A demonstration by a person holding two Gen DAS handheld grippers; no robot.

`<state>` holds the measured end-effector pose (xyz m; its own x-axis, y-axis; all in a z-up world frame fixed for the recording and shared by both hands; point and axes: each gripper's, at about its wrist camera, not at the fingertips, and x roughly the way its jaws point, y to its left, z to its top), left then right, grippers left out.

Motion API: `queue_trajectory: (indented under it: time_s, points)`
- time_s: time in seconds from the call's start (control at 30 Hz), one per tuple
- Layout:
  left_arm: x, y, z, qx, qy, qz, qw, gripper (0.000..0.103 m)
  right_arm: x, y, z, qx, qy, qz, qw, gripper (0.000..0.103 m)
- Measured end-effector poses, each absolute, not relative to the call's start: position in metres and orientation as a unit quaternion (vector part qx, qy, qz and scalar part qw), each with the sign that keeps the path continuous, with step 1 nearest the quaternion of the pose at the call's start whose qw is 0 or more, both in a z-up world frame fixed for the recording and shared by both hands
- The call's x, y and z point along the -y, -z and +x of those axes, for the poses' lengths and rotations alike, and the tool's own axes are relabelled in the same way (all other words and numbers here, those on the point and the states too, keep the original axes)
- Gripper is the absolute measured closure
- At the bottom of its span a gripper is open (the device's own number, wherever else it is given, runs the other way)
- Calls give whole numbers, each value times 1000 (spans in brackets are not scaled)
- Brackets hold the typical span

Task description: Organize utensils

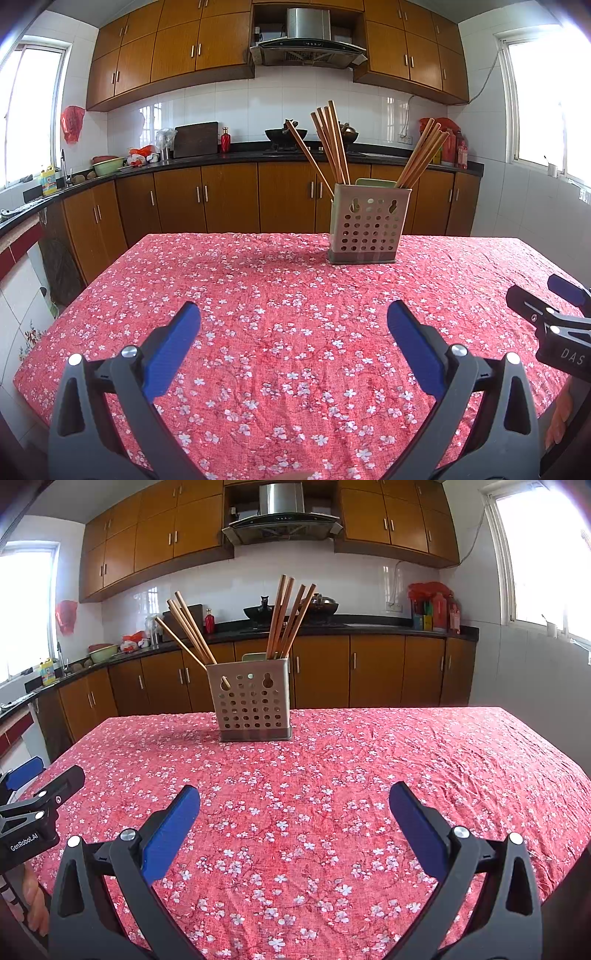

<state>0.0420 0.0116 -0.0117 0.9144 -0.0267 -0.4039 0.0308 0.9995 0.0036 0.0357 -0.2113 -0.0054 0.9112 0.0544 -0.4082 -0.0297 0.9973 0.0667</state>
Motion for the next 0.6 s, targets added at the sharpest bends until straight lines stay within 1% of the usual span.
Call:
queue_trajectory:
  time_s: [0.6]
  points:
    - [-12, 13, 42, -207, 14, 3, 978, 4, 211, 6, 36, -210, -21, 31, 977, 2]
